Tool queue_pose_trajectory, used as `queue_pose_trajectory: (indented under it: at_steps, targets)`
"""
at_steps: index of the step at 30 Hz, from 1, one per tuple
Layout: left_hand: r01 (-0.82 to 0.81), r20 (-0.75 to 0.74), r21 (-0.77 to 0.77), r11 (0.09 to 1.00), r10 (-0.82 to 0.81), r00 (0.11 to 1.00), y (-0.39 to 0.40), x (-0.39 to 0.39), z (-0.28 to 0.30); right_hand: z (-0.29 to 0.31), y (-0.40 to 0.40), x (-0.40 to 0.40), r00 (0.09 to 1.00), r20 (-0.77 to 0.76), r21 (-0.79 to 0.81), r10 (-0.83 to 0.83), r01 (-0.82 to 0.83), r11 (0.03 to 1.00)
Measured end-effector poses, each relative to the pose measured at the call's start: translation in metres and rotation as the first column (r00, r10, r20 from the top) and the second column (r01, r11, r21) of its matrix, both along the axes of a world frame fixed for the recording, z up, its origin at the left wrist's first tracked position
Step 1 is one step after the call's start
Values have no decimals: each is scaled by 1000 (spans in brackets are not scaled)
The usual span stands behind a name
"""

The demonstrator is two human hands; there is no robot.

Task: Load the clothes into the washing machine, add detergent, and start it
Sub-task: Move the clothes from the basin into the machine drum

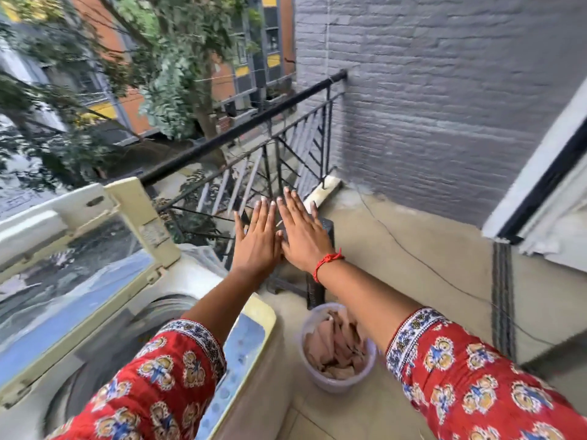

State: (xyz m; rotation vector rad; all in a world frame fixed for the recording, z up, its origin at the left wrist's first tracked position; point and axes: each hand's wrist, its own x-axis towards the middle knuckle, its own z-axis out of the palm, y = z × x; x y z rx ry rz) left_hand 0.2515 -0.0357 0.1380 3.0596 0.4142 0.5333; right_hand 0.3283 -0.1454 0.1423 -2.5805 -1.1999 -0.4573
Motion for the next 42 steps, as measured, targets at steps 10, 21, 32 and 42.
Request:
queue_pose_trajectory:
  at_steps: [10,21,32,42]
  targets:
    - [171,-69,-50,984,-175,982,-71,97,-61,-56,-98,84,991,-68,-77,-119,114,991]
    - [54,-242,-62,997,-68,968,-105,145,-135,-132,-144,145,973,-180,-168,-145,115,979]
    - [55,-394,-81,995,-83,915,-100,173,-234,-233,-138,172,931,-325,-257,-166,82,963]
    - [61,-628,-140,988,-136,767,-93,188,-349,-343,-134,191,840,-487,-439,-239,1,899]
